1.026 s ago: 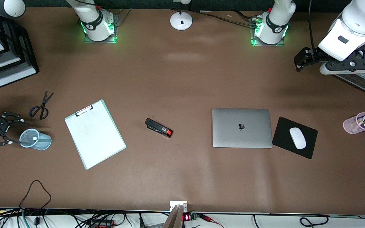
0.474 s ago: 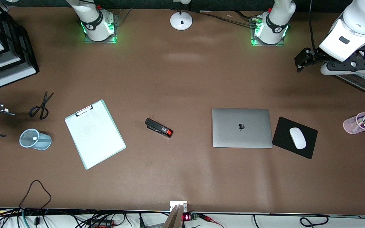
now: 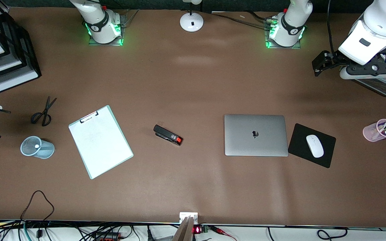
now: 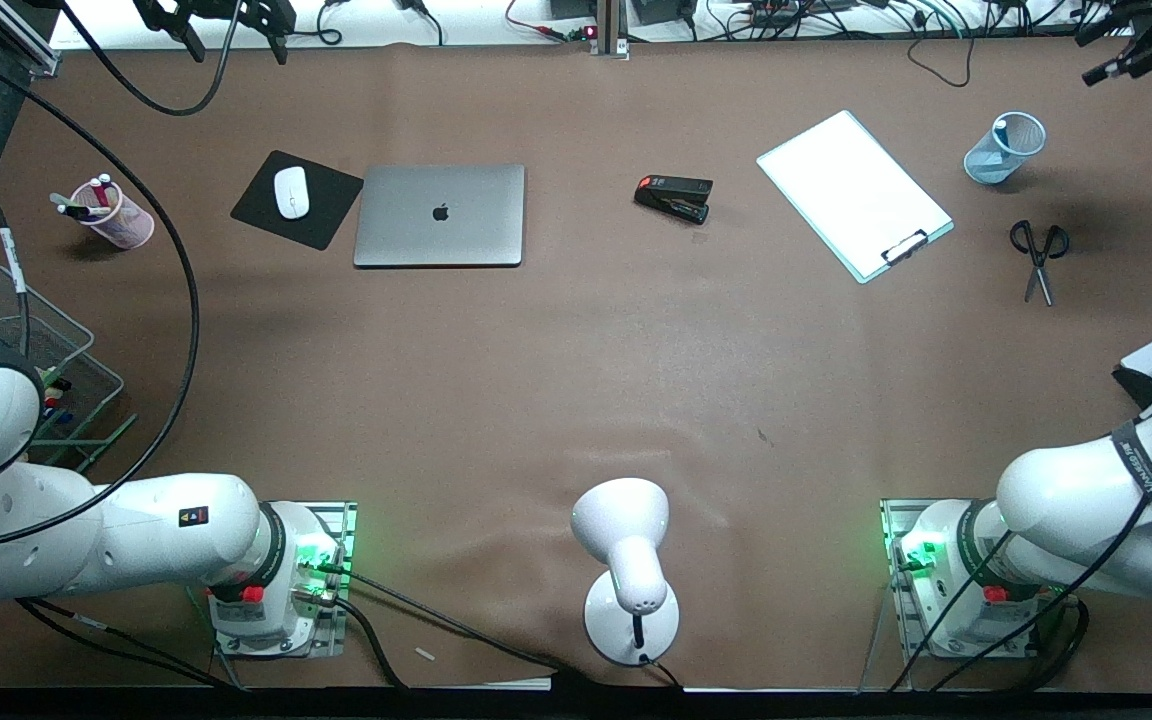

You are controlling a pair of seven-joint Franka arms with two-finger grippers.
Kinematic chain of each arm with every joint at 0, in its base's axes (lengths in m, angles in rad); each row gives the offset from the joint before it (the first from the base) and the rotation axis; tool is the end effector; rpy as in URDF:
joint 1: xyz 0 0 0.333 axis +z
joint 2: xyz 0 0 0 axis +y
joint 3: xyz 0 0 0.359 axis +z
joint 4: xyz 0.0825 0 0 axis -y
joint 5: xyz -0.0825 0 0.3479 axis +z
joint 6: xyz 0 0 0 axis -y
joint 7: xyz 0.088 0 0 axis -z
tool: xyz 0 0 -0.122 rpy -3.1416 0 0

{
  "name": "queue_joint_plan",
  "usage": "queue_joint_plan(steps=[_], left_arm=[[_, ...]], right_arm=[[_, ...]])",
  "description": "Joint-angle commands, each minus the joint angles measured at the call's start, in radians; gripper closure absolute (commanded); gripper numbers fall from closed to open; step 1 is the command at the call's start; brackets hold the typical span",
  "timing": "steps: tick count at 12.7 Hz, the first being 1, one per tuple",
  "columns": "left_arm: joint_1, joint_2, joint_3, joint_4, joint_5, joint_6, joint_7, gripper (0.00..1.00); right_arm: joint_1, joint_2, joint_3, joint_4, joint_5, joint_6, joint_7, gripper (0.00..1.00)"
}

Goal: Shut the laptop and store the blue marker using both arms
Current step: 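Open the right gripper to release the marker in the cup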

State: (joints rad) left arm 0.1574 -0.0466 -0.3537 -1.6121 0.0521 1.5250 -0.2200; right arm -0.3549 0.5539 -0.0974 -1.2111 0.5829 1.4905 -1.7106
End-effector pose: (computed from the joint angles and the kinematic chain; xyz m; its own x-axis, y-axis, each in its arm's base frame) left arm 0.4878 -0.0954 0.6531 0.9993 0.0267 -0.0273 0.0245 -0.9968 -0.0760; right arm 0.6417 -0.2134 0.4859 0.3322 0.7816 0.5280 0.9432 -0.2751 -0.1862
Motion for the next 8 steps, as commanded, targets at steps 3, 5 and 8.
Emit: queue_joint_plan(steps=[3,5,8], left_arm=[[0.011,0.002,0.002,0.02,-0.015,-0.019,0.018,0.0],[0.013,0.002,0.004,0.02,-0.017,-0.019,0.018,0.0],[0.014,0.004,0.005,0.02,-0.017,-0.014,0.018,0.0]], right_arm=[[0.111,-0.008,-0.001,0.077,-0.055,-0.049,0.205,0.0],[0.164,-0.026,-0.002,0.082,-0.058,-0.039,0.287,0.0],[0.249,-0.11,0.001,-0.008,-0.132,-0.032,0.481,0.0]])
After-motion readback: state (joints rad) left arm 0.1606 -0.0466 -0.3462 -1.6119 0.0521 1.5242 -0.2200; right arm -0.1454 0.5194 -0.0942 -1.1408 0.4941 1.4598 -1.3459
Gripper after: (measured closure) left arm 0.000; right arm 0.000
